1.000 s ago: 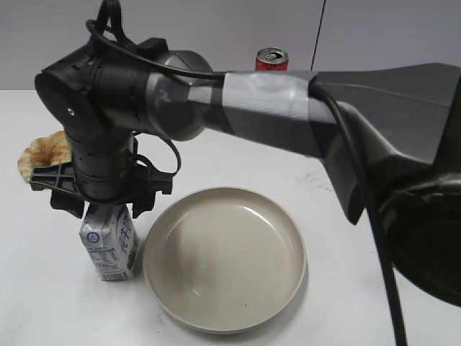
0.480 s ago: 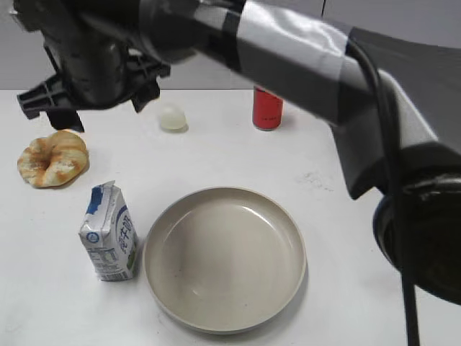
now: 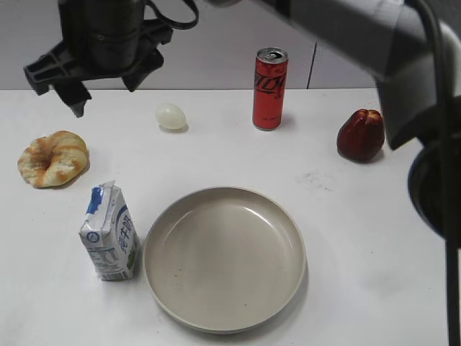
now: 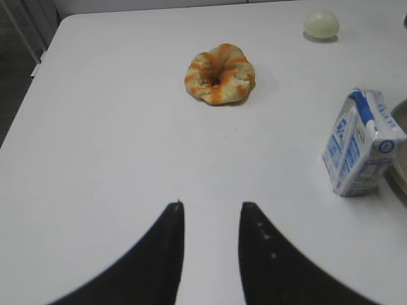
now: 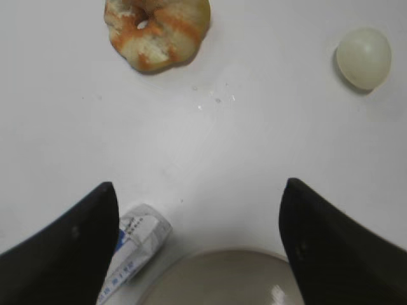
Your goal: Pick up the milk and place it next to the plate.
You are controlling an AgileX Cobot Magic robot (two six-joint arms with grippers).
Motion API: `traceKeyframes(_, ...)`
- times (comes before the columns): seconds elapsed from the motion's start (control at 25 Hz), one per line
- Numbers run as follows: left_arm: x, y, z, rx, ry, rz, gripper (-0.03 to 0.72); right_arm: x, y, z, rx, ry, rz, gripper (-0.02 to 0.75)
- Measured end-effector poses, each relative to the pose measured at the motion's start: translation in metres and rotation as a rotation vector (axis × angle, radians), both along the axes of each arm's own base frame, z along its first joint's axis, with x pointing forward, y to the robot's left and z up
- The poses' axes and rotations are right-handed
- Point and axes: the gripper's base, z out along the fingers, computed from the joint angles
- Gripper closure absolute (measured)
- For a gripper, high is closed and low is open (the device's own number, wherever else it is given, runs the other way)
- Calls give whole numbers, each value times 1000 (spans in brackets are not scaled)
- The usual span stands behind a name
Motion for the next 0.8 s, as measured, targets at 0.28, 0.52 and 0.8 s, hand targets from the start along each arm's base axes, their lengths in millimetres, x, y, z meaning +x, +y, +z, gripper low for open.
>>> traceKeyframes(0.28, 0, 0, 0, 0, 0, 0, 459, 15, -67, -10, -114, 108, -58, 146)
traceKeyframes(0.52, 0, 0, 0, 0, 0, 0, 459, 2, -155, -34, -291, 225, -149, 146)
traceKeyframes(0.8, 0, 0, 0, 0, 0, 0, 459, -44, -257, -41, -308, 244, -292, 146)
